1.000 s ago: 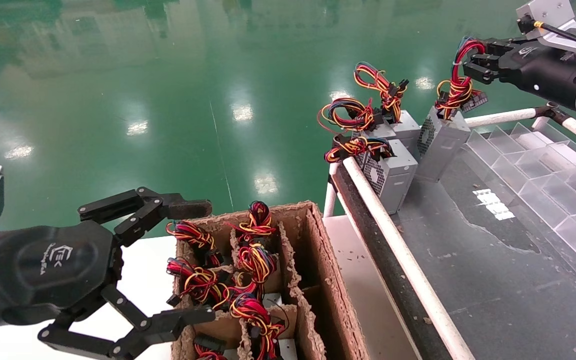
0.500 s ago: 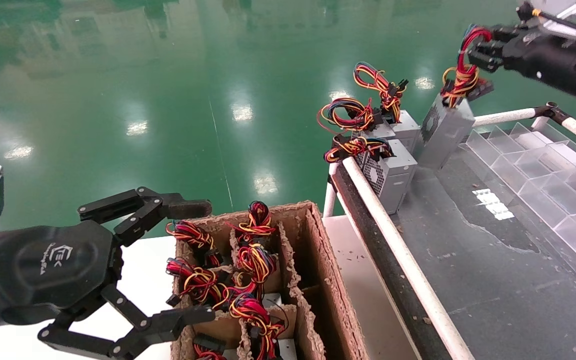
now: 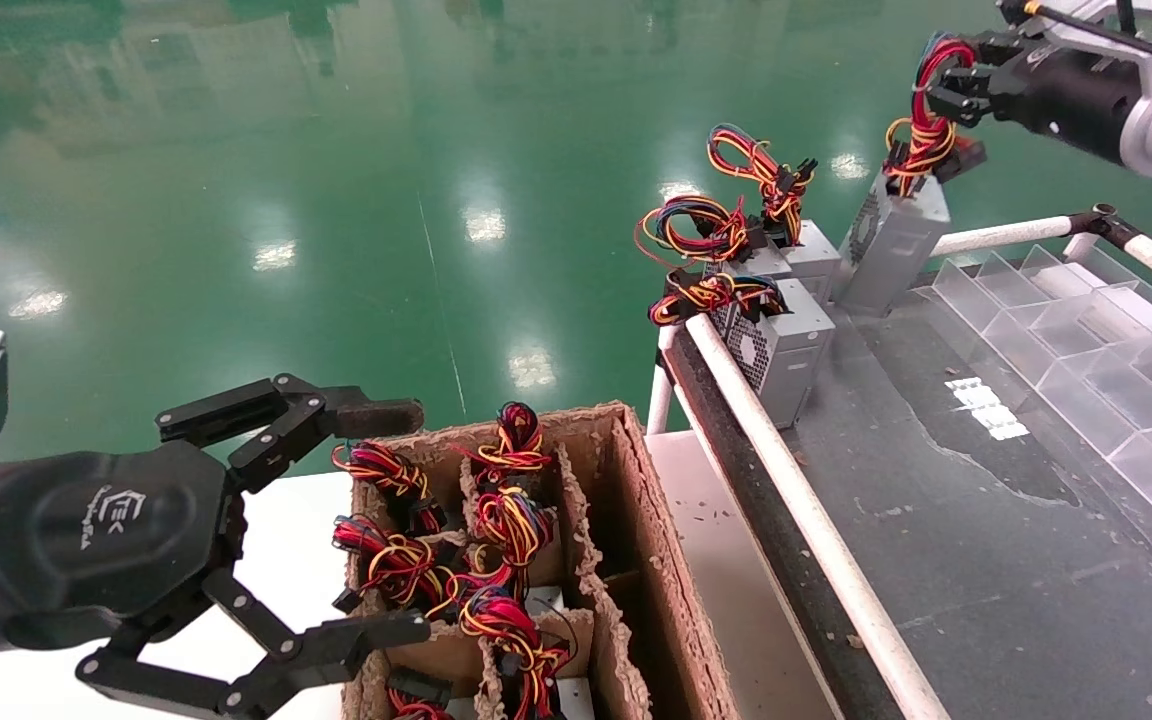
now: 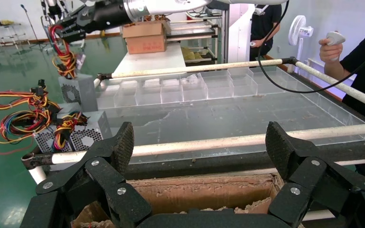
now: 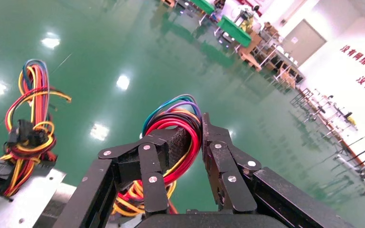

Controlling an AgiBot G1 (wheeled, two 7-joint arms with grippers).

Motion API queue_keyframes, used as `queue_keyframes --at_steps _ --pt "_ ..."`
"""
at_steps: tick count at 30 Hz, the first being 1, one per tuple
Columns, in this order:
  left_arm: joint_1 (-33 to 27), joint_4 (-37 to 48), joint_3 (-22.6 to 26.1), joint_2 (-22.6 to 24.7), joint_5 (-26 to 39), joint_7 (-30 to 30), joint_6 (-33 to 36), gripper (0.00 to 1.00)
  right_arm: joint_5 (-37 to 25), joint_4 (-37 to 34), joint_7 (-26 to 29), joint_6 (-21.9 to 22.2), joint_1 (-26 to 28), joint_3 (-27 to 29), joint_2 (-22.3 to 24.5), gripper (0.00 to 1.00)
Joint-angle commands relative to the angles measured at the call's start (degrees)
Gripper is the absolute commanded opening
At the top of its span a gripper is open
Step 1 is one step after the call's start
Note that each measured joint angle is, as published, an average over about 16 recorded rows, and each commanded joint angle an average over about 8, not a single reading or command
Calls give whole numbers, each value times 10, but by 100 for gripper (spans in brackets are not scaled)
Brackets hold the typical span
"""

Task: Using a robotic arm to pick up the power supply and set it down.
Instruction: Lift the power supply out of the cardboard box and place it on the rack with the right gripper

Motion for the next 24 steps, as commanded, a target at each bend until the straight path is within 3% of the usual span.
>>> queue_keyframes --at_steps 1,7,17,24 --pt "0 0 0 0 0 0 0 100 -3 -3 4 -1 -2 -2 -2 0" --pt "0 0 0 0 0 0 0 100 -15 -8 21 8 -9 -10 -16 0" --pt "0 0 0 0 0 0 0 100 -29 -2 29 68 -16 -20 -55 0" --pt "0 0 0 0 0 0 0 100 -34 6 29 77 -15 -23 -73 0"
